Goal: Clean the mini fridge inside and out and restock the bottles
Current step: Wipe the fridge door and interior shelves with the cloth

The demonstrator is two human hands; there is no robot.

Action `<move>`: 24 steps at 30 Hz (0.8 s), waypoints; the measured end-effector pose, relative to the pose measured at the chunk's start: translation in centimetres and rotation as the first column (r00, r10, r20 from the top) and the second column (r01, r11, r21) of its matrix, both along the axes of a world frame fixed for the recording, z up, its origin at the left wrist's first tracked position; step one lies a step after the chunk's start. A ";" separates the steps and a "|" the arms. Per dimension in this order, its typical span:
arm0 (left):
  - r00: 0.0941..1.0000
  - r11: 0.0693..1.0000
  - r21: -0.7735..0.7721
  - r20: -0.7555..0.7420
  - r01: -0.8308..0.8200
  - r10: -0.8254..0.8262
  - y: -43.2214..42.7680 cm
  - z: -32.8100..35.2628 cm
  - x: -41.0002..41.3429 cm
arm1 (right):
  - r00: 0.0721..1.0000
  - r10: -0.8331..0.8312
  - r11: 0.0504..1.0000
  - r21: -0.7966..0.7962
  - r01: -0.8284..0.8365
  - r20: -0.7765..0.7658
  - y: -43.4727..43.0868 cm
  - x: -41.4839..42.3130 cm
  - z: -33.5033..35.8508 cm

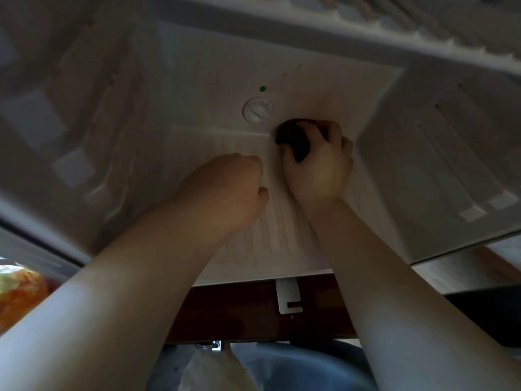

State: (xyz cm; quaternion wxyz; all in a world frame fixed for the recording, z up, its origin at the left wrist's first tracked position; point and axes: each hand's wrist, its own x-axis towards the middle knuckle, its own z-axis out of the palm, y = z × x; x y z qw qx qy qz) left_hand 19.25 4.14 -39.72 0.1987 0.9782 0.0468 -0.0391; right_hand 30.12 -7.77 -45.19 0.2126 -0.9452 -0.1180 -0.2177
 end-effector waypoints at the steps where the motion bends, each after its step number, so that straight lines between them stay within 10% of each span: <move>1: 1.000 1.000 -0.002 -0.004 0.003 -0.003 0.0 0.1 0.0 | 1.000 0.013 0.999 -0.030 -0.014 -0.005 -0.3 0.1 0.0; 8: 0.999 1.000 -0.011 -0.044 0.018 -0.018 0.1 -0.1 0.0 | 0.995 -0.053 0.957 0.288 0.026 0.085 -1.4 2.0 3.3; 13: 0.998 0.999 0.008 -0.049 0.036 -0.035 0.1 0.0 0.1 | 0.938 -0.261 0.716 0.698 0.031 0.226 -2.5 3.6 7.0; 24: 0.993 0.996 0.043 -0.094 0.073 -0.069 0.2 0.1 -0.3 | 0.980 0.037 0.912 0.394 -0.113 0.195 0.8 1.1 3.0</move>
